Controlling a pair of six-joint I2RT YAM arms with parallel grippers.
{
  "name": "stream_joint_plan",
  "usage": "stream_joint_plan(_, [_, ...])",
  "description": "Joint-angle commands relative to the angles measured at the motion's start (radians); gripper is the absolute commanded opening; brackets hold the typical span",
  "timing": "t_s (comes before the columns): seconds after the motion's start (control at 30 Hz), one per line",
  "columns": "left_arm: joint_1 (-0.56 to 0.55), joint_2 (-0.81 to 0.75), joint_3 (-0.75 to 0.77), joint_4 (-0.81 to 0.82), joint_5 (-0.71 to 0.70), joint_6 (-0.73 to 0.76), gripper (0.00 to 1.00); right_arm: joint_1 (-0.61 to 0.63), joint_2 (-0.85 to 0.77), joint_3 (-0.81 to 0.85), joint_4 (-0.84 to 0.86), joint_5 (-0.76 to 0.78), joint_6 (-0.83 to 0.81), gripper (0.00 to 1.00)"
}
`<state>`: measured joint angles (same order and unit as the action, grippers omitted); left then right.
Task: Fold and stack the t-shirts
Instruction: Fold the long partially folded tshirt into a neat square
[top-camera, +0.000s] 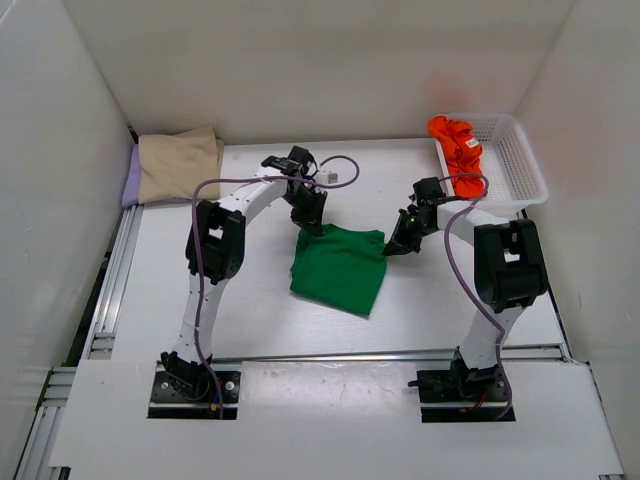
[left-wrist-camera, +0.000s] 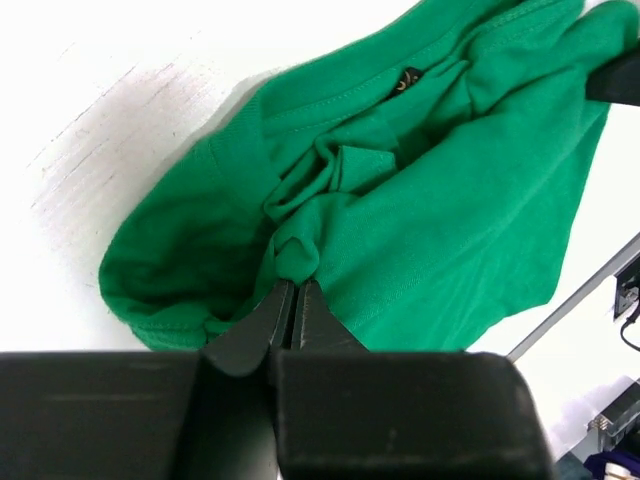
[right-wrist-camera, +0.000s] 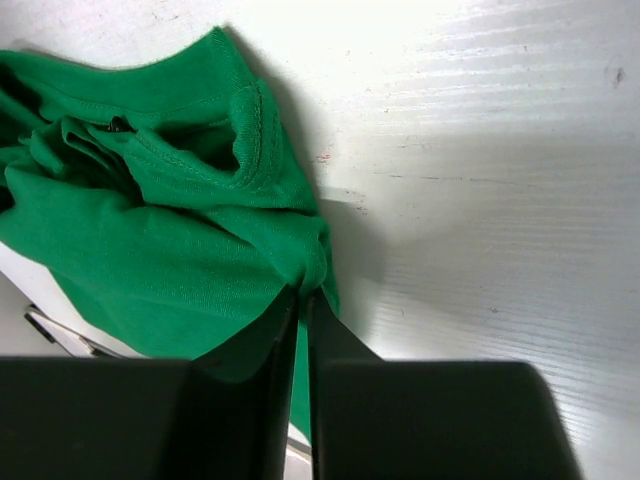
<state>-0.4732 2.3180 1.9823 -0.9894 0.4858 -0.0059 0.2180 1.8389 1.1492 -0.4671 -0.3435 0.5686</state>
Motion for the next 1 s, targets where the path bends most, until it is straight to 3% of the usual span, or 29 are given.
stream_joint_plan(0.0, [-0.002, -0.138, 0.003, -0.006, 0.022, 0.006, 0.10, -0.002, 0.003, 0.001, 0.013, -0.006, -0.009, 0.05])
stream_joint_plan(0.13, [0.007, -0.228, -0.028, 0.018, -0.067, 0.006, 0.10, -0.002, -0.038, 0.001, 0.013, -0.006, -0.009, 0.00])
stream_joint_plan(0.57, [0.018, -0.345, -0.177, -0.011, -0.159, 0.006, 0.10, 0.017, -0.196, -0.008, -0.018, -0.057, -0.027, 0.00])
stream_joint_plan(0.77, [0.039, -0.237, -0.136, -0.011, -0.217, 0.006, 0.10, 0.026, -0.091, 0.047, -0.018, -0.086, -0.027, 0.00])
stream_joint_plan(0.97, [0.093, -0.246, -0.146, -0.002, -0.240, 0.006, 0.13, 0.026, -0.014, 0.155, -0.018, -0.086, -0.009, 0.00])
